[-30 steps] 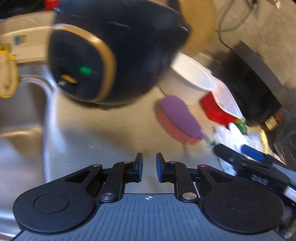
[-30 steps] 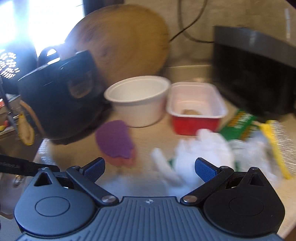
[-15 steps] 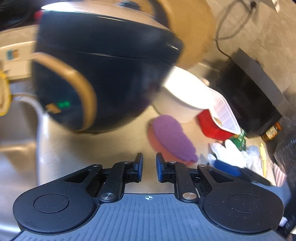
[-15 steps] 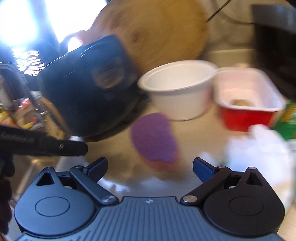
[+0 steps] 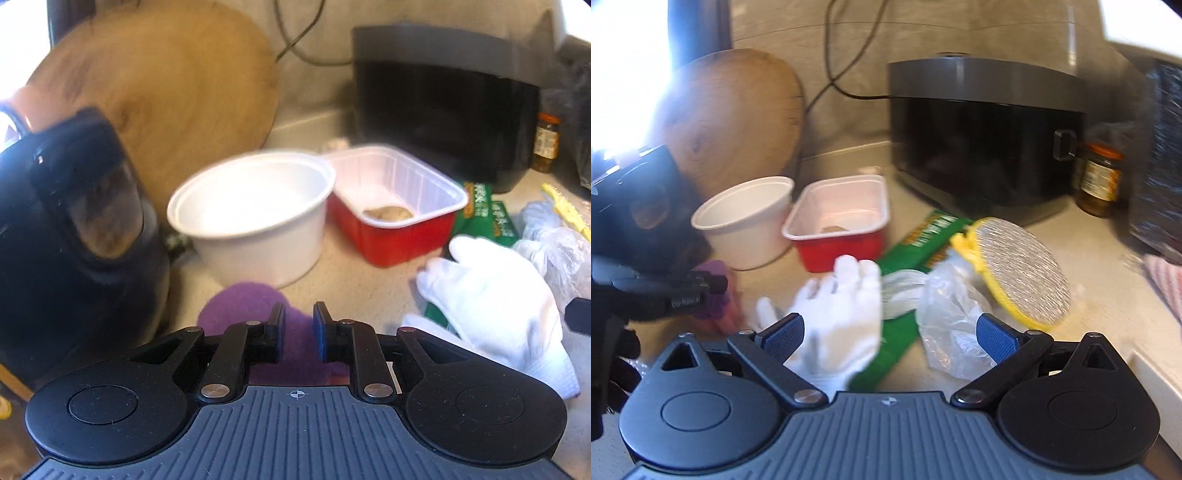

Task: Collect trash
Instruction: 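Move the left tool to the purple sponge and close on it, then lift the purple sponge with the left tool while the right tool grasps the white glove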

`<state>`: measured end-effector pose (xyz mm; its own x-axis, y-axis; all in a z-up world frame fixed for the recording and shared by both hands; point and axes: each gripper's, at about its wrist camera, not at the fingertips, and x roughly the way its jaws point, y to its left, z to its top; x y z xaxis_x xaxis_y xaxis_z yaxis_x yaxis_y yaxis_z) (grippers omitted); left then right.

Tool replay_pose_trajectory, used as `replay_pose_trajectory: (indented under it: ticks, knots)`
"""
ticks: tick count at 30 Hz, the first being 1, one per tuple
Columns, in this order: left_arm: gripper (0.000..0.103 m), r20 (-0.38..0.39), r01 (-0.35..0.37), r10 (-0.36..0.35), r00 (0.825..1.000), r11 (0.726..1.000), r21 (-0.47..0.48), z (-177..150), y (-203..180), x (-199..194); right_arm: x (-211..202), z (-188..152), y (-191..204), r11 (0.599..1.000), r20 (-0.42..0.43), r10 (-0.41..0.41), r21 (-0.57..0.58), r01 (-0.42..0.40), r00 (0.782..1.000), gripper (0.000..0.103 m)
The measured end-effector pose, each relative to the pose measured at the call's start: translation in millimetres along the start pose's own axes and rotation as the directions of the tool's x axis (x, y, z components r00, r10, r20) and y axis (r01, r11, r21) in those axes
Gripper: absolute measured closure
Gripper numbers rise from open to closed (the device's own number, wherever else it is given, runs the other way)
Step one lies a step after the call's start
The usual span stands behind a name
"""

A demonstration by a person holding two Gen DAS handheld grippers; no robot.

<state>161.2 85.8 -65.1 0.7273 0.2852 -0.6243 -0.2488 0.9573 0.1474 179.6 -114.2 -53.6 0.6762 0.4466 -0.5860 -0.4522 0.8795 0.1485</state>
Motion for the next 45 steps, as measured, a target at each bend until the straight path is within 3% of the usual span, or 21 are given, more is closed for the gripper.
replay_pose_trajectory:
  ticks: [4, 8, 10, 12, 15, 18, 20, 23, 24, 26, 28, 32, 36, 38, 39, 43, 45]
  knots:
    - [0.082, -0.030, 0.099, -0.101, 0.994, 0.993, -0.068, -4.3, 12.1, -8.4, -1.3, -3.9, -8.7, 1.000, 0.001, 0.002, 0.025, -0.002, 1.000, 0.003]
    - [0.082, -0.045, 0.159, -0.160, 0.986, 0.987, -0.039, -17.0, 19.8, -26.5, 0.6, -3.6, 2.0, 0.999, 0.005, 0.041, 0.023, -0.041, 0.999, 0.003]
    - [0.082, -0.095, 0.177, -0.178, 0.980, 0.984, -0.014, -25.4, 24.1, -32.1, 1.7, -3.1, 8.8, 0.998, 0.005, 0.059, 0.013, -0.059, 0.998, 0.003]
    - [0.081, -0.157, 0.166, -0.166, 0.974, 0.986, -0.014, -33.6, 31.3, -31.6, 1.3, -2.3, 15.1, 0.997, 0.009, 0.072, 0.006, -0.072, 0.997, 0.003]
    - [0.083, -0.096, 0.138, -0.147, 0.985, 0.987, -0.087, -34.8, 45.7, -48.3, -1.8, -1.8, 20.3, 0.996, 0.021, 0.085, -0.008, -0.085, 0.996, 0.003]
    - [0.083, -0.017, 0.167, -0.178, 0.984, 0.948, -0.270, -15.4, 64.8, -49.1, -2.5, -2.3, 22.7, 0.996, 0.017, 0.090, -0.017, -0.089, 0.996, 0.002]
    - [0.082, -0.018, 0.133, -0.149, 0.989, 0.925, -0.356, -2.9, 69.6, -34.7, -2.5, -1.9, 24.3, 0.995, 0.013, 0.100, -0.019, -0.100, 0.995, 0.002]
    - [0.082, -0.058, 0.059, -0.091, 0.994, 0.910, -0.410, 3.3, 68.6, -15.7, -3.1, 1.8, 32.8, 0.981, 0.002, 0.185, -0.064, -0.185, 0.983, 0.002]
    - [0.082, -0.053, 0.071, -0.103, 0.993, 0.903, -0.424, 2.5, 69.7, -17.8, -0.4, 3.3, 39.8, 0.969, -0.015, 0.224, -0.106, -0.224, 0.975, 0.000]
    - [0.082, -0.010, 0.115, -0.130, 0.991, 0.905, -0.409, -1.5, 74.7, -31.1, 5.8, 3.2, 55.4, 0.947, -0.029, 0.266, -0.176, -0.267, 0.964, 0.000]
    - [0.082, 0.005, 0.100, -0.107, 0.994, 0.913, -0.396, -9.5, 82.4, -47.3, 19.7, 3.0, 72.1, 0.932, -0.056, 0.287, -0.213, -0.292, 0.956, 0.000]
    - [0.082, -0.030, 0.039, -0.060, 0.998, 0.883, -0.468, -28.7, 109.6, -69.4, 53.6, 8.8, 105.8, 0.904, -0.096, 0.336, -0.248, -0.349, 0.937, 0.002]
    - [0.082, -0.053, 0.002, -0.036, 0.998, 0.846, -0.533, -46.8, 126.8, -82.6, 87.6, 12.5, 145.9, 0.880, -0.133, 0.306, -0.338, -0.333, 0.943, 0.014]
    - [0.083, -0.058, -0.003, -0.035, 0.998, 0.835, -0.550, -56.1, 132.5, -90.8, 98.0, 12.7, 157.3, 0.866, -0.174, 0.310, -0.353, -0.353, 0.935, 0.026]
    - [0.083, -0.061, -0.004, -0.036, 0.998, 0.833, -0.553, -58.9, 133.3, -91.7, 99.4, 12.5, 159.4, 0.864, -0.191, 0.318, -0.344, -0.366, 0.929, 0.045]
    - [0.083, -0.066, 0.001, -0.047, 0.997, 0.824, -0.566, -69.0, 139.6, -95.1, 78.9, 11.5, 153.4, 0.877, -0.184, 0.325, -0.307, -0.368, 0.928, 0.046]
    - [0.083, -0.066, 0.022, -0.072, 0.995, 0.822, -0.569, -70.7, 140.1, -92.9, 63.5, 7.3, 143.2, 0.896, -0.176, 0.299, -0.287, -0.340, 0.938, 0.046]
